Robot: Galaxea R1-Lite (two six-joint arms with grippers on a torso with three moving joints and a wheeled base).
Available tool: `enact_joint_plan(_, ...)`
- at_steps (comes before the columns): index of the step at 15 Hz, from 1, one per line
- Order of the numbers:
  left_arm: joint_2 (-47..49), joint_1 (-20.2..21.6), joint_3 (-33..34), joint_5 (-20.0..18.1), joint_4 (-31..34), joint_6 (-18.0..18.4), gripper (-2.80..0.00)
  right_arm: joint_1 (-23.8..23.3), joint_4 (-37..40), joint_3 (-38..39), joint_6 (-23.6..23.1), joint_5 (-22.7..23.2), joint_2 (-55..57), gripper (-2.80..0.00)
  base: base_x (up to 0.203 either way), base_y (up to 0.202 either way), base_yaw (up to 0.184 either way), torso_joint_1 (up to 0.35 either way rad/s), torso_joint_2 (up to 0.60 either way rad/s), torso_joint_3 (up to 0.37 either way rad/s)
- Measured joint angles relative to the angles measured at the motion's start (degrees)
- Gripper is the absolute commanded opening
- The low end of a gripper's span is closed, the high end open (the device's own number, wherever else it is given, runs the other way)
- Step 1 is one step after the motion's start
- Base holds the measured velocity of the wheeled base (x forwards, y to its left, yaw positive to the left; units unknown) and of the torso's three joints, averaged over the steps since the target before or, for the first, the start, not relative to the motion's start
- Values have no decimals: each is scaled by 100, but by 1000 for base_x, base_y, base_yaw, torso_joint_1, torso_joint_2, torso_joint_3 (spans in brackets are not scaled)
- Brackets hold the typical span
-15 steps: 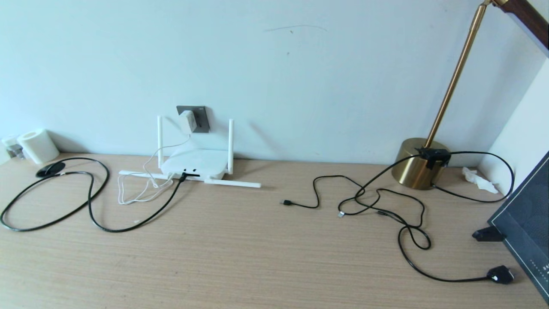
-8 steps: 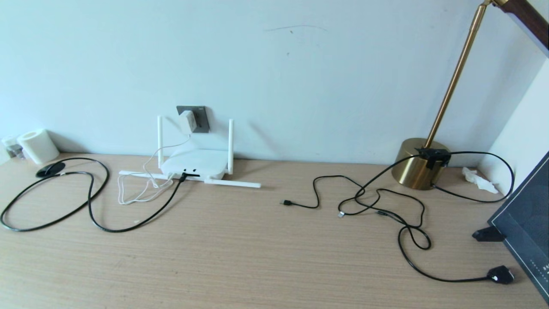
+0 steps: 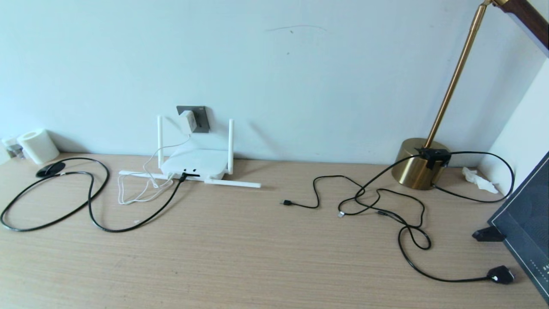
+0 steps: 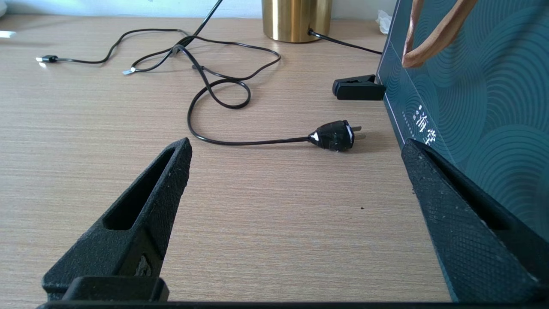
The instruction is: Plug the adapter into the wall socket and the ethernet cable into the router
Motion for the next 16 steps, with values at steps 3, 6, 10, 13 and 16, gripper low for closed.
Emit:
enact_joint_plan(3, 0, 0, 0, 1, -2, 0, -280, 0, 2, 0, 9, -19, 0, 0, 0, 0, 0, 0, 0, 0)
enact_joint_plan(6, 0, 0, 0, 0, -2, 0, -280, 0, -1, 0, 80, -57, 0, 0, 0, 0, 0, 0, 0, 0)
enact_joint_plan(10, 0, 0, 0, -1, -1, 4, -280, 0, 1, 0, 77, -63, 0, 0, 0, 0, 0, 0, 0, 0)
enact_joint_plan(13, 0, 0, 0, -2, 1, 2, -280, 0, 0, 0, 83, -77, 0, 0, 0, 0, 0, 0, 0, 0)
enact_joint_plan(16, 2, 0, 0, 0, 1, 3, -280, 0, 4, 0, 80, -62, 0, 0, 0, 0, 0, 0, 0, 0)
